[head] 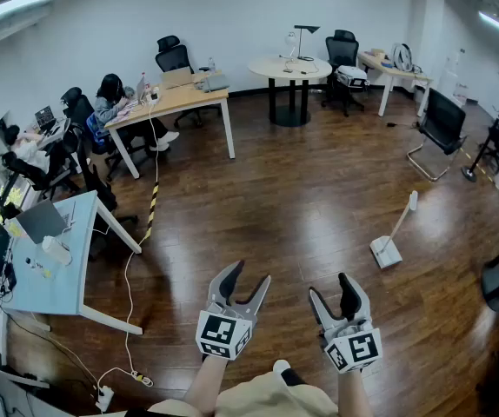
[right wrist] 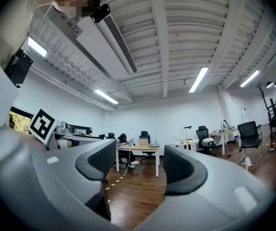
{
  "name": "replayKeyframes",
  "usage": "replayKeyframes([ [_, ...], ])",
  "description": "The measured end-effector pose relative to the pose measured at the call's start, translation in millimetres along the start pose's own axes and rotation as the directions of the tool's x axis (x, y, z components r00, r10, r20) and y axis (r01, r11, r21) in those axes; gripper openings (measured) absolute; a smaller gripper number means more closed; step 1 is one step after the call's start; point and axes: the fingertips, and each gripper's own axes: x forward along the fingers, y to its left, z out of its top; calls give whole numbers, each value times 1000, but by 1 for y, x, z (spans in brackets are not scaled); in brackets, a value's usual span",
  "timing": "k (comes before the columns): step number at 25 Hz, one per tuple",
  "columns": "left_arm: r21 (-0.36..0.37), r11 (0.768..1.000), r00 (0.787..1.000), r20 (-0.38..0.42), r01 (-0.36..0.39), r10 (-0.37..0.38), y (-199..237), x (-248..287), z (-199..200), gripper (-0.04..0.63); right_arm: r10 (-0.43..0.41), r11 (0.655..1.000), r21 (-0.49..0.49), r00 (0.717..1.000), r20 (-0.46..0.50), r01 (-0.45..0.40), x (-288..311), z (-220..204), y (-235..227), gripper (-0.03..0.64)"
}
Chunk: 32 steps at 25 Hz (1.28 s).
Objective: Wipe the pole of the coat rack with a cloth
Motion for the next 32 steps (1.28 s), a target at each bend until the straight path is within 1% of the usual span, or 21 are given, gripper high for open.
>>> replayKeyframes([
  [1,5,1000,1000,5,2,-2,-4,10,2,227,-11,1000,8,1000,-5,11,2,-3,-16,296],
  [3,12,1000,1000,8,8,-8,-12,30,4,227,-32,999,24,999,-16,33,7,-9,-49,249],
  [7,24,999,1000,-18,25,-25,-11,74,-5,227,-88,995,39,995,-39,90,16,-21,-101,250],
  [9,21,999,999,-22,47,-47,-11,101,-10,228,-118,992,34,992,-38,120,19,-26,-123,276],
  [12,17,992,992,-30,126,-125,-26,148,-18,227,-183,982,47,983,-26,184,19,-32,-158,291],
  [15,18,971,971,-45,238,-237,-49,203,-27,229,-294,954,56,956,-11,295,21,-35,-201,290],
  [19,15,928,928,-47,372,-371,-62,288,-29,230,-397,917,47,918,3,397,45,-36,-260,287],
  [22,17,888,888,-31,459,-459,-73,361,-15,230,-471,881,41,882,1,471,64,-28,-311,281],
  [24,28,852,852,-23,523,-523,-82,406,-11,230,-522,852,42,853,-5,522,75,-28,-343,281],
  [27,45,796,797,-10,604,-604,-88,466,-23,232,-606,795,48,795,1,605,89,-41,-378,281],
  [29,30,759,759,-1,651,-651,-99,501,-27,232,-655,755,39,756,4,654,92,-44,-403,281],
  [32,10,700,700,-13,714,-714,-127,535,-34,232,-717,696,54,697,-14,716,82,-47,-435,281],
])
